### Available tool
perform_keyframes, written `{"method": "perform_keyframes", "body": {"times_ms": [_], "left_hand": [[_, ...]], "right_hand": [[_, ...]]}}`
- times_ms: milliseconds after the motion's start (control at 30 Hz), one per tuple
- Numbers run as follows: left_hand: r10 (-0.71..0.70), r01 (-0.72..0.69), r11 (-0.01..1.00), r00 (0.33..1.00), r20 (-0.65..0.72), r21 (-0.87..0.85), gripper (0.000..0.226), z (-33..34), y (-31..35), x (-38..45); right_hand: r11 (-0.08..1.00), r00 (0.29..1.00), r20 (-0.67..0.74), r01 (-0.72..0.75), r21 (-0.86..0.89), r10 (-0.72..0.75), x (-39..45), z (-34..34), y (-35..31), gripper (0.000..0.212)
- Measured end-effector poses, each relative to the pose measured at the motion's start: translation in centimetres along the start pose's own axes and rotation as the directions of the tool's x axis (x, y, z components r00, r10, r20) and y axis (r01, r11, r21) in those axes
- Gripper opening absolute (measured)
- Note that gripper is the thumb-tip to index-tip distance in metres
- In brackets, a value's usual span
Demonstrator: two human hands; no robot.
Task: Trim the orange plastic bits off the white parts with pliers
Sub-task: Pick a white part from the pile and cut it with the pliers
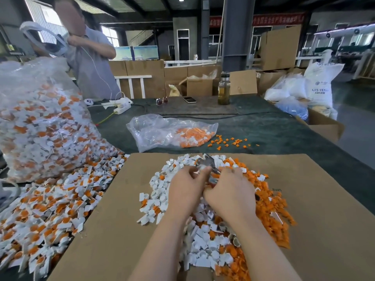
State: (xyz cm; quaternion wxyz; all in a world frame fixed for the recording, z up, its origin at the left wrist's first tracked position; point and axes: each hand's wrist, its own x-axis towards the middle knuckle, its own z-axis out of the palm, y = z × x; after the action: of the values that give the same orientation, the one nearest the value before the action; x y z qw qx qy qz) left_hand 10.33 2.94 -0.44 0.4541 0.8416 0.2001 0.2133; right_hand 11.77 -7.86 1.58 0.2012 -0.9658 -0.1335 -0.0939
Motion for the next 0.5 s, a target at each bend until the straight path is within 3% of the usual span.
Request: {"method": "perform_keyframes", "body": {"times_ms": [100,200,333,500], "left_hand": [[-0.137,0.143,0.887,0.990,0.044,-0.439,0.022,-0.8,0.2,0.0],[-0.196,0.227,0.695,0.973,0.124,-0.683,0.017,-1.2,0.4,-0.1],[-0.231,0.192,0.609,0.971,0.059,-0.770,0.024,-1.1,0.0,0.1],[-0.218,0.138,0.591,0.976,0.007,-0.794,0.031,-1.1,-0.2,0.1]], "right_hand": [[0.996,0.997,-0.037,0.069,0.062,-0.067,0.3,0.3,-0.1,0.057],[0.987,0.989,-0.068,0.135,0.084,-0.130,0.4,0.7,-0.3,0.058],[0.978,0.970,-0.140,0.207,0.038,-0.200,0.5,1.0,-0.4,0.068],[0.976,0.965,-0.155,0.198,-0.092,-0.210,0.5,1.3,0.1,0.079]]}}
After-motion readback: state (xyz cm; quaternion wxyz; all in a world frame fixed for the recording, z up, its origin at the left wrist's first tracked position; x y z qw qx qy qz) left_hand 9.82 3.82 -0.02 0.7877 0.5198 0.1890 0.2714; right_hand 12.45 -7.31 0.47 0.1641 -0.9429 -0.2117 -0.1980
